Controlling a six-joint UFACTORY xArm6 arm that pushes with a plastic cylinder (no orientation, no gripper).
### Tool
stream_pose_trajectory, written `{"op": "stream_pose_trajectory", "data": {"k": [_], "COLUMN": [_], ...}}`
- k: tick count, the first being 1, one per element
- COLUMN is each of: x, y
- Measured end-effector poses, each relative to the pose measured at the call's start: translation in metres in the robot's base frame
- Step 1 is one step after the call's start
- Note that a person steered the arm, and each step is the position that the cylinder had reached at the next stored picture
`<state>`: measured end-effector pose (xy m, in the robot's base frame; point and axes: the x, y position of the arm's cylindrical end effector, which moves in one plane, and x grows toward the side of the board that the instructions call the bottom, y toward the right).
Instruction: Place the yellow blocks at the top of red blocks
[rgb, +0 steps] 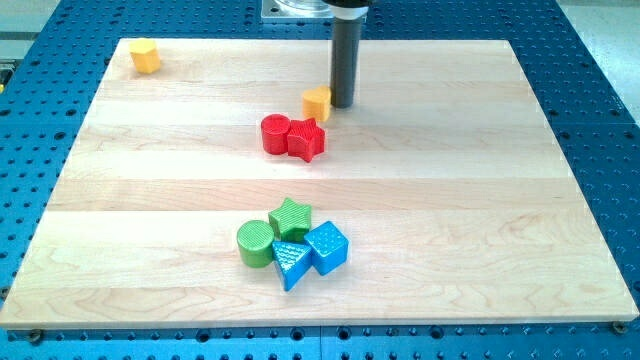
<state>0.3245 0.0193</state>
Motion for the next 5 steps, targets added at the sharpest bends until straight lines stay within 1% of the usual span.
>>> {"op": "stream_pose_trajectory", "data": {"k": [2,3,5], "x": [-0.023,-0.002,0.024], "y": [-0.020,-0.020,-0.020]}}
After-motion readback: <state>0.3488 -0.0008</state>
